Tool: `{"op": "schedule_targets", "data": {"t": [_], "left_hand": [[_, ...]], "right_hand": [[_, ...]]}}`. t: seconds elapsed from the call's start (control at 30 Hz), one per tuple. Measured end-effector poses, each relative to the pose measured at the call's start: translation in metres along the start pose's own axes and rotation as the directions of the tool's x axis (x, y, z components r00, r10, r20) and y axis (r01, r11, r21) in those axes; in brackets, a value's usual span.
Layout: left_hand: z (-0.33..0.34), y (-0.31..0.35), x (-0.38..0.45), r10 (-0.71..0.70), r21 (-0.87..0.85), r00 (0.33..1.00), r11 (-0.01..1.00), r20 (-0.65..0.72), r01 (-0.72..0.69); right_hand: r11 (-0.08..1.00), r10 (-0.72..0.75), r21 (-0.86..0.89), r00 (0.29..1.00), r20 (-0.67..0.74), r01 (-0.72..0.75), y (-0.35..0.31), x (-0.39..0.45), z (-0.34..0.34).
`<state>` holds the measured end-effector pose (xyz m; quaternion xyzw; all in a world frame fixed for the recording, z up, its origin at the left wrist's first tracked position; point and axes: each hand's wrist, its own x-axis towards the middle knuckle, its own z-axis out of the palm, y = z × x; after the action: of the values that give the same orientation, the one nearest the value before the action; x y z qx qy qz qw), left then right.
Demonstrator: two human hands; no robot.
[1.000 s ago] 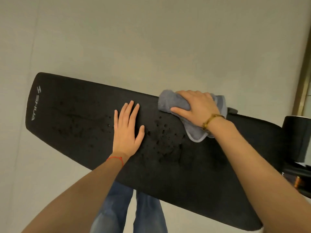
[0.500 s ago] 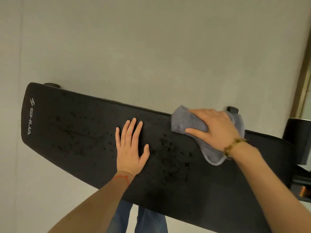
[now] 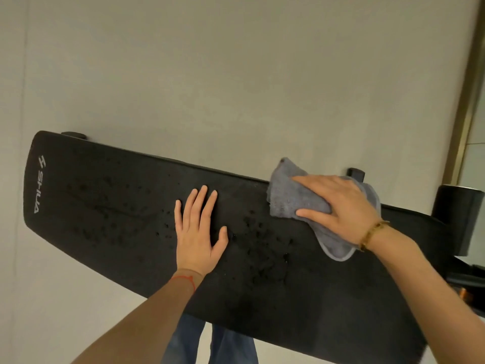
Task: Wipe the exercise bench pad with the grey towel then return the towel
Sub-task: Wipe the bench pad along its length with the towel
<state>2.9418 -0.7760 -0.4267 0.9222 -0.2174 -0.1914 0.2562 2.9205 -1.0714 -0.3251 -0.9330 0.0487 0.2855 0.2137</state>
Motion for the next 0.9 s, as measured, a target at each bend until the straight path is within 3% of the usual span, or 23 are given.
{"op": "schedule_targets", "data": {"t": [0.1,0.23,0.3,0.43,0.6,0.7,0.9], "left_hand": [[0.001,0.000,-0.001,0.001,0.001,1.000,1.000,-0.008,-0.001],[0.007,-0.003,-0.002,0.016,0.008,0.999,1.000,-0.039,-0.016],[0.009,-0.004,-0.003,0.010,0.011,0.999,1.000,-0.048,-0.009],[0.007,-0.005,-0.002,0.039,0.015,0.998,0.999,-0.054,-0.038],[0.005,-0.003,-0.004,0.023,0.018,0.999,1.000,-0.044,-0.022],[0.003,-0.002,-0.006,0.017,0.017,0.999,1.000,-0.042,-0.016],[-0.003,0.006,-0.039,0.069,0.008,0.997,0.998,-0.039,-0.069]], "right_hand": [[0.998,0.027,-0.054,1.000,-0.004,-0.027,-0.013,0.019,0.005],[0.994,-0.059,-0.081,0.989,0.135,0.070,-0.080,0.109,0.040],[0.991,-0.076,-0.095,0.988,0.135,0.089,-0.092,0.123,0.045],[0.983,-0.147,-0.127,0.979,-0.143,0.129,-0.050,0.050,0.038],[0.951,-0.029,-0.299,0.942,-0.333,-0.076,-0.020,-0.040,0.049],[0.947,0.016,-0.300,0.950,-0.313,-0.115,-0.045,-0.076,0.082],[0.922,-0.075,-0.388,0.985,-0.155,0.009,-0.061,-0.155,0.138]]}}
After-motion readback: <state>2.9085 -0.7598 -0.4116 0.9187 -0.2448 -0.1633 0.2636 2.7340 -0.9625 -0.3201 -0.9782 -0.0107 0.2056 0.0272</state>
